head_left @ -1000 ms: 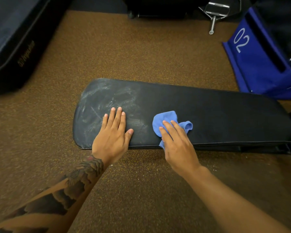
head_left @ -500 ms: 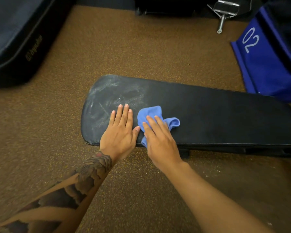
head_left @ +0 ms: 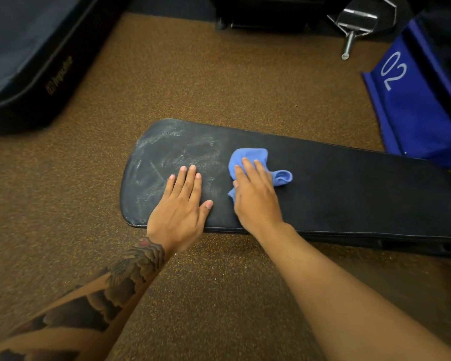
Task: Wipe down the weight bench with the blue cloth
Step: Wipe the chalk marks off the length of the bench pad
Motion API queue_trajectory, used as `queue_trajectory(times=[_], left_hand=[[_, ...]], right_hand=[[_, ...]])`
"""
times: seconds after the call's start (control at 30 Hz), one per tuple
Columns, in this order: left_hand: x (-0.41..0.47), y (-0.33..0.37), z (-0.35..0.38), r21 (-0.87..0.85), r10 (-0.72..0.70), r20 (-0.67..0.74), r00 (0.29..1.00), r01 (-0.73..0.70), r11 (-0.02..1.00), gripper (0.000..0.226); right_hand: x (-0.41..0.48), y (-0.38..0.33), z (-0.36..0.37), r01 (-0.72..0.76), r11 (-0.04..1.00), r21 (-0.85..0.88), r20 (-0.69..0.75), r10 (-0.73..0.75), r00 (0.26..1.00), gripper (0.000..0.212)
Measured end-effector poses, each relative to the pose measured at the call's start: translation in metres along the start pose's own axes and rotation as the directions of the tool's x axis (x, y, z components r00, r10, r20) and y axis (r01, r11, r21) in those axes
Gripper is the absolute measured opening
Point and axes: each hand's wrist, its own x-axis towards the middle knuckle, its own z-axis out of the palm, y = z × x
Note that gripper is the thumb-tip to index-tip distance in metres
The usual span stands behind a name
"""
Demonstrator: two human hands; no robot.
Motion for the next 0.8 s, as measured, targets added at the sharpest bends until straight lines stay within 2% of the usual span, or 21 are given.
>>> queue_trajectory(times=[0.2, 0.27, 0.43, 0.57, 0.7, 0.8], left_hand=[[0.0, 0.0, 0.001, 0.023, -0.009, 0.012, 1.0, 0.009, 1.0, 0.067], [0.0, 0.0, 0.0, 0.016, -0.01, 0.015, 1.0, 0.01, 1.0, 0.067], [0.0, 0.0, 0.0, 0.006, -0.014, 0.006, 1.0, 0.014, 1.0, 0.067], [0.0, 0.001, 0.0, 0.003, -0.017, 0.009, 1.0, 0.017, 1.0, 0.066], [0.0, 0.0, 0.002, 0.022, -0.015, 0.018, 1.0, 0.015, 1.0, 0.067], [0.001, 0.0, 0.002, 0.029, -0.011, 0.017, 1.0, 0.011, 1.0, 0.067]], right_hand=[[-0.062, 0.008, -0.013, 0.224, 0.974, -0.037, 0.11, -0.218, 0.97, 0.046], [-0.071, 0.026, -0.021, 0.194, 0.98, -0.046, 0.095, -0.189, 0.977, 0.047], [-0.019, 0.046, -0.02, -0.024, 0.997, -0.069, 0.064, 0.029, 0.998, 0.047], [0.026, 0.017, -0.004, -0.053, 0.999, 0.0, 0.054, 0.053, 0.997, 0.047], [0.011, -0.014, 0.005, 0.085, 0.996, 0.031, 0.053, -0.087, 0.995, 0.049], [-0.026, -0.007, -0.001, 0.191, 0.98, 0.055, 0.084, -0.196, 0.977, 0.047]])
